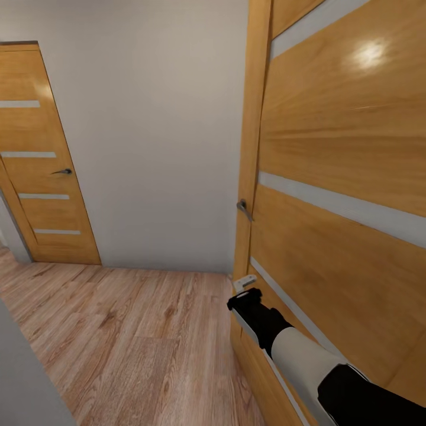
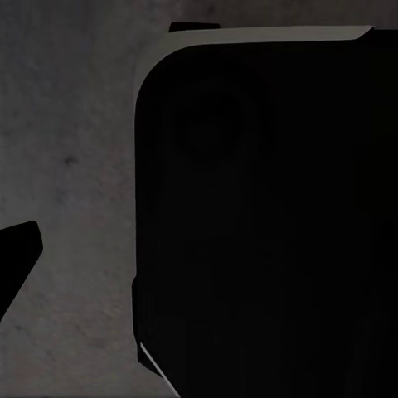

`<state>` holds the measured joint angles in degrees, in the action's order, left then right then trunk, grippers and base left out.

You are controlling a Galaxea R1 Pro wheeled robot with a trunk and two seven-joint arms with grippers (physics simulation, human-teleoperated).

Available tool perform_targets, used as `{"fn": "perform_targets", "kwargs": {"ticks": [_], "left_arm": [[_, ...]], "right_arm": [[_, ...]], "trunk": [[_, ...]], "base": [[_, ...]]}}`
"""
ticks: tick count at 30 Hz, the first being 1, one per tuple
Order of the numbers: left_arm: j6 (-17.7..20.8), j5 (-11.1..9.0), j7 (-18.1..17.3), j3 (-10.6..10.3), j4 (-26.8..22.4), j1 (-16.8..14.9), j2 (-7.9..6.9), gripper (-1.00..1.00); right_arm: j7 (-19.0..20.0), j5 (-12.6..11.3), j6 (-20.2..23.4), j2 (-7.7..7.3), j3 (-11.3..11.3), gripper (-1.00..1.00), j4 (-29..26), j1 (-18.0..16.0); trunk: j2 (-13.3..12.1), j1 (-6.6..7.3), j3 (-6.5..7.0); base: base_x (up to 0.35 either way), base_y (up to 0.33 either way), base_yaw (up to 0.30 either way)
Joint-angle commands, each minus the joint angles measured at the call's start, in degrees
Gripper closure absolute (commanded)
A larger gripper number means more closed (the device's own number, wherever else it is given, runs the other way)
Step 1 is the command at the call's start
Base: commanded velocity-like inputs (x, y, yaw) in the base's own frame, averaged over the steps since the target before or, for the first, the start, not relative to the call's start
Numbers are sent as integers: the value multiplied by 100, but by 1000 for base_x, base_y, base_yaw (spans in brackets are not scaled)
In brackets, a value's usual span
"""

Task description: Move the two storage containers from the living room to the garage. In the garage, place one container on the floor and stack the other container on top of it (either order is fine).

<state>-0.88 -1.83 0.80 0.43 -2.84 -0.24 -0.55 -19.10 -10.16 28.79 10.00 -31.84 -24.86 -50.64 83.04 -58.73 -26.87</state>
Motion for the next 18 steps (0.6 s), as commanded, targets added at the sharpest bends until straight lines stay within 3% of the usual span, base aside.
{"fn": "perform_targets", "kwargs": {"ticks": [1, 4, 9, 14, 17, 18], "left_arm": [[-9, -19, 8, 1, 0, -2, -1, -100], [-9, -19, 8, 1, 2, -2, 2, -100], [-9, -19, 8, 1, 0, -2, 2, -100], [-9, -19, 8, 1, 1, -2, 3, -100], [-9, -19, 8, 1, 1, -2, 3, -100], [-9, -19, 8, 1, -2, -2, 3, -100]], "right_arm": [[-82, -59, 93, 0, -46, -100, -7, -8], [-307, -57, 277, 0, -75, -100, -65, -8], [-1172, -58, 786, 0, -148, -100, -559, -8], [-1824, -58, 1672, 0, -163, -100, -1473, -8], [-2129, -57, 2019, 0, -171, -100, -1752, -8], [-2395, -58, 2131, 0, -178, -100, -1828, -8]], "trunk": [[3, 0, -6], [3, 0, -6], [3, 0, -6], [3, 0, -6], [3, 0, -6], [3, 0, -6]], "base": [[0, 0, 0], [0, 0, 0], [0, 0, 0], [0, 0, 0], [0, 0, 0], [0, 0, 0]]}}
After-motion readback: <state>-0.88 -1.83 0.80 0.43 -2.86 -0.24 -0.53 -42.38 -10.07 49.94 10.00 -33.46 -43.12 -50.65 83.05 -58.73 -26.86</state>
